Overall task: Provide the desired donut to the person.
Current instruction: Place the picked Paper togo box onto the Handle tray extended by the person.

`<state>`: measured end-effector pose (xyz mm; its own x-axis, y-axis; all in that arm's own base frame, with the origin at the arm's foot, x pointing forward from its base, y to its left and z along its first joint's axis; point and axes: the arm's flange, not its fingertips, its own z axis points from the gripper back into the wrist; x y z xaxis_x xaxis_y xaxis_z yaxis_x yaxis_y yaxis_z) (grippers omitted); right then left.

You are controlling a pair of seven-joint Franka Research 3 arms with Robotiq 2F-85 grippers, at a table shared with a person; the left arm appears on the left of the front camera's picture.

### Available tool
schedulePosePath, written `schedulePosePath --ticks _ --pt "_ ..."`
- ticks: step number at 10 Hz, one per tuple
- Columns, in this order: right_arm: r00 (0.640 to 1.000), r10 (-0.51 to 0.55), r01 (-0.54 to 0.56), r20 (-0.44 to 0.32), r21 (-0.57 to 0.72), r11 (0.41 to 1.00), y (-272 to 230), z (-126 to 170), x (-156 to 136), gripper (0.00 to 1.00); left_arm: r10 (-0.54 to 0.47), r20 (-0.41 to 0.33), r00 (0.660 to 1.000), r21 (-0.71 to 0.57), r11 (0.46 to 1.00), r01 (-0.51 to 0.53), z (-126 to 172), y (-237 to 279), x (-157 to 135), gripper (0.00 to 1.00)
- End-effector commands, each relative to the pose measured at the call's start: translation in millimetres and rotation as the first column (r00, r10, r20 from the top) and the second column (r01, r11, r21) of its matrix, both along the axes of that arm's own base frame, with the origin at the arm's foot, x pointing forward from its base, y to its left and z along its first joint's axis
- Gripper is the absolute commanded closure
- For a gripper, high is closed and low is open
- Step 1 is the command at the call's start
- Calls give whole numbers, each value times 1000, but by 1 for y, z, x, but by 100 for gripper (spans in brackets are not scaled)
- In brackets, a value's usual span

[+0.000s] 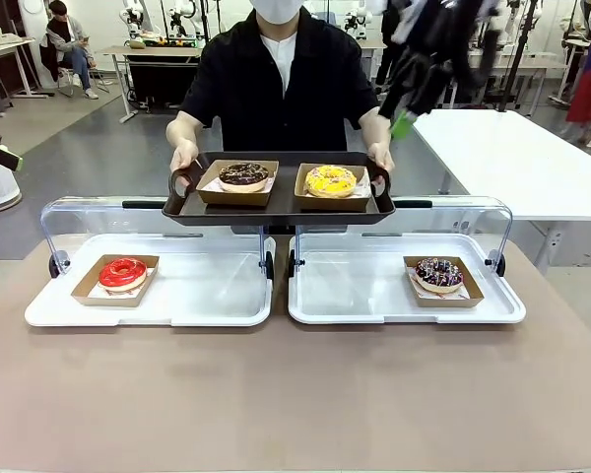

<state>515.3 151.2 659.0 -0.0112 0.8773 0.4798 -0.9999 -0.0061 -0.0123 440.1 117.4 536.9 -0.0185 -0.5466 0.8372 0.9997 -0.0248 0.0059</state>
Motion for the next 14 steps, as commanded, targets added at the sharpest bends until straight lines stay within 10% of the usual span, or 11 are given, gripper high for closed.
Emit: schedulePosePath --ticks 1,6,14 --pt "999 -30 32 -13 145 989 -46 -14 -9 0 0 6 1000 -5 1000 0 1 -1 -2 0" --pt "992 -118 88 42 438 895 -178 -36 -33 0 0 6 1000 -5 1000 0 1 -1 -2 0" --pt "990 -141 106 19 564 819 -246 -86 -32 0 0 6 1000 -5 1000 0 1 -1 -2 0"
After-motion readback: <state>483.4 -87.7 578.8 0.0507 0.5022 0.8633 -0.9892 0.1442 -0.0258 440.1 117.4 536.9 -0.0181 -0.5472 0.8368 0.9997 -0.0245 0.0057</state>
